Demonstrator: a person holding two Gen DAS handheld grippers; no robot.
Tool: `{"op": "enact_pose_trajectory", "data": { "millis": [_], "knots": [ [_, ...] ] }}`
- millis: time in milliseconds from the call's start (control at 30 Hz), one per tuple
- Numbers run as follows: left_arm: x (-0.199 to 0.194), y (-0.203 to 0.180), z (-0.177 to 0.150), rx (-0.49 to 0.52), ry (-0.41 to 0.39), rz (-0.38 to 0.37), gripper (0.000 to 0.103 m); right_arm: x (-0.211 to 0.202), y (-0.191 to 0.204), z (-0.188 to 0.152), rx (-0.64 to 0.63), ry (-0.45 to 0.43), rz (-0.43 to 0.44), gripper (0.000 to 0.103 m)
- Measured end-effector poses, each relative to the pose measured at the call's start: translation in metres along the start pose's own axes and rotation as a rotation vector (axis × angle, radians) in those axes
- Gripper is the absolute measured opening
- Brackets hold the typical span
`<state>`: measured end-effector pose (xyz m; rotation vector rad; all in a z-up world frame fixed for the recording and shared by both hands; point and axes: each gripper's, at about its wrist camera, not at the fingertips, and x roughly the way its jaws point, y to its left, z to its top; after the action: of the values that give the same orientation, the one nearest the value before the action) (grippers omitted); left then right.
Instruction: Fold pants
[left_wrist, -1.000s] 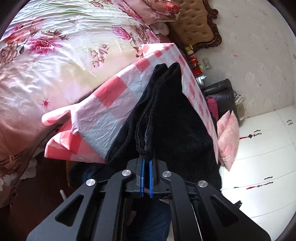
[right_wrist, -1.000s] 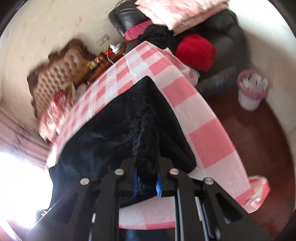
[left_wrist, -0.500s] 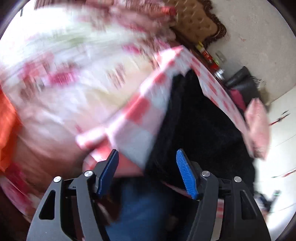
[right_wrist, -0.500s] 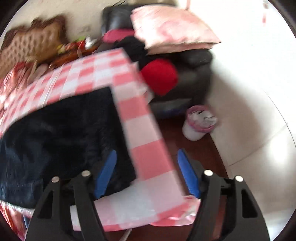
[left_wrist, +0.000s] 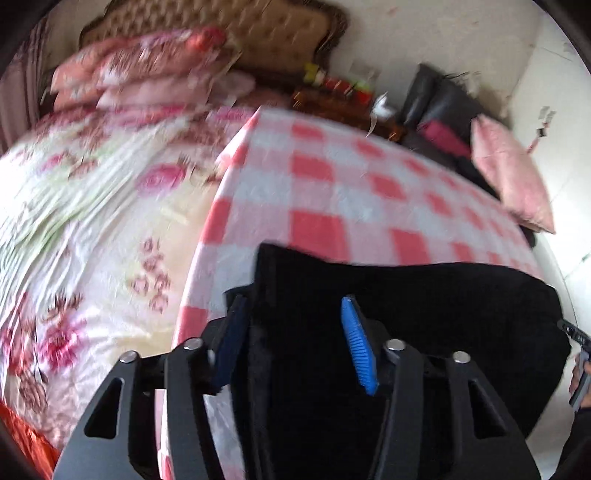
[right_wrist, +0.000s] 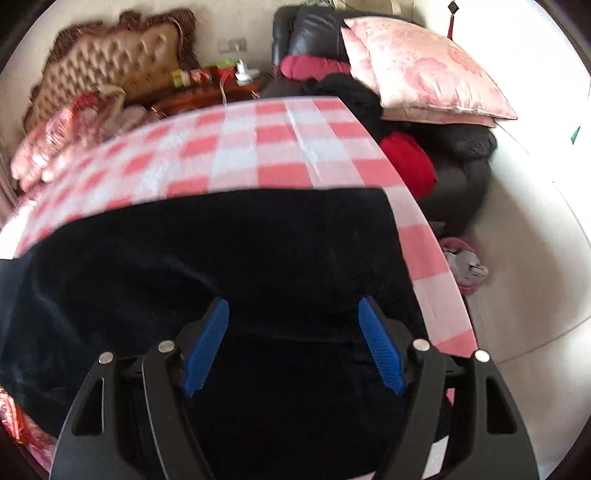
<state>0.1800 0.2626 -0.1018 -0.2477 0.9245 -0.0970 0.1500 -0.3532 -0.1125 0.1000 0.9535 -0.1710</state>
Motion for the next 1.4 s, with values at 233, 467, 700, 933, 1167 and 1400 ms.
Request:
{"op": "enact_pose_trajectory", "data": {
  "millis": [233, 467, 700, 933, 1167, 1400],
  "knots": [
    [-0.006, 0.012, -0.003, -0.040, 0.009, -0.059, 0.012, 0.016, 0.009, -0.006, -0.095, 0.027, -0.075, 0.073],
    [0.000, 0.017, -0.012, -0.108, 0.006, 0.026, 0.021, 0.022, 0.011, -0.008, -0.116, 0.027, -0.087, 0.074],
    [-0.039, -0.019, -0.018, -0.021, -0.136, 0.184, 0.056, -0.005, 0.008, 0.010, -0.087, -0.049, -0.070, 0.074],
    [-0.021, -0.080, -0.046, 0.223, -0.116, 0.262, 0.059, 0.026, 0.019, 0.058, -0.228, -0.022, -0.150, 0.074],
    [-0.008, -0.061, -0.045, 0.160, -0.067, 0.472, 0.073, 0.066, -0.006, 0.081, -0.222, 0.016, -0.234, 0.084],
    [-0.056, -0.086, -0.078, 0.161, -0.186, 0.362, 0.082, -0.004, 0.019, 0.042, -0.175, -0.113, -0.023, 0.084]
  ]
}}
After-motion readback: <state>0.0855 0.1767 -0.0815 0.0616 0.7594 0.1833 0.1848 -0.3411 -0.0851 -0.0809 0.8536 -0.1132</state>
